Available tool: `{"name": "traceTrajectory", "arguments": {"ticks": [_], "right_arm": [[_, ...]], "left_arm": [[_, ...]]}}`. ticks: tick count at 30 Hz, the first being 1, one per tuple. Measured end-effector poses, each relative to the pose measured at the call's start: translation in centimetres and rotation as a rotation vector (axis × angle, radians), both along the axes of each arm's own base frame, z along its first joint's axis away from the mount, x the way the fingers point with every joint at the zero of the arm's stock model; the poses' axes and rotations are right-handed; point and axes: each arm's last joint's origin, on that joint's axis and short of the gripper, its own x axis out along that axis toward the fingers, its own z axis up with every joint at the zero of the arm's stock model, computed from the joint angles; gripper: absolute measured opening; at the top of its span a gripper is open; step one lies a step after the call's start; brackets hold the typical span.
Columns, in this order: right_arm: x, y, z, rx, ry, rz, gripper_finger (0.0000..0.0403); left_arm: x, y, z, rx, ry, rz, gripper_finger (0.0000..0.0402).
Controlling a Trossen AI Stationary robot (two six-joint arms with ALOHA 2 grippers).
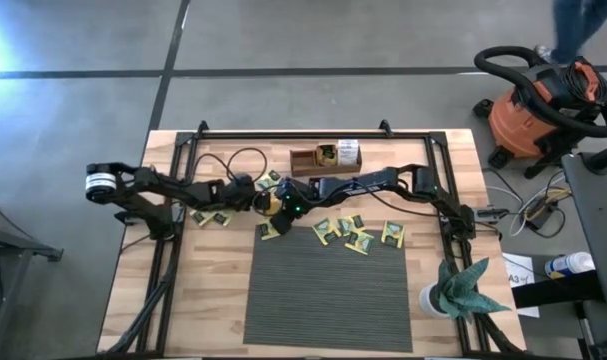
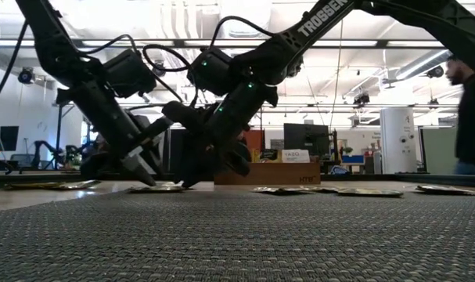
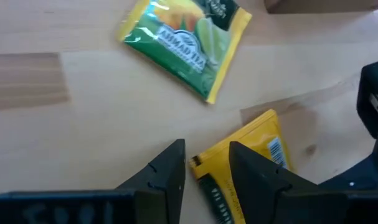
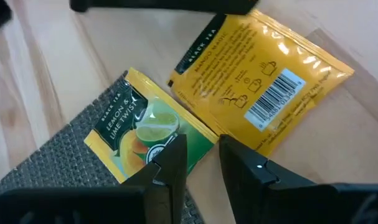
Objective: Pick & Place Tea
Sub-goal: Put the orange tea bag into the middle section of the wooden organizer
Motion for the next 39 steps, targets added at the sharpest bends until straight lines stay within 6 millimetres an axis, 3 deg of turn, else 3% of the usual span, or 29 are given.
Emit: {"name": "traceTrajectory", "arguments": {"ticks": [6,12,25,39], "right_arm": [[0.1,0.1,1.3,-0.031,-0.036,0.020,0.0093],[-0.5,0.1,0.2,-0.030,0.050,0.030,0.0093],[-0.6,0.1,0.2,-0.078,0.067,0.055,0.0093],[-0.8,0.0,0.0,-0.093,0.081,0.064,0.0093]], "left_arm": [[0.6,0.0,-0.8,-0.027,0.018,-0.029,0.0126],[0.8,0.0,-1.4,-0.058,0.027,-0.062,0.0126],[0.8,-0.1,-1.1,-0.029,0.037,-0.112,0.0126],[3.1,0.2,-1.5,-0.104,0.029,-0.201,0.0126]]}}
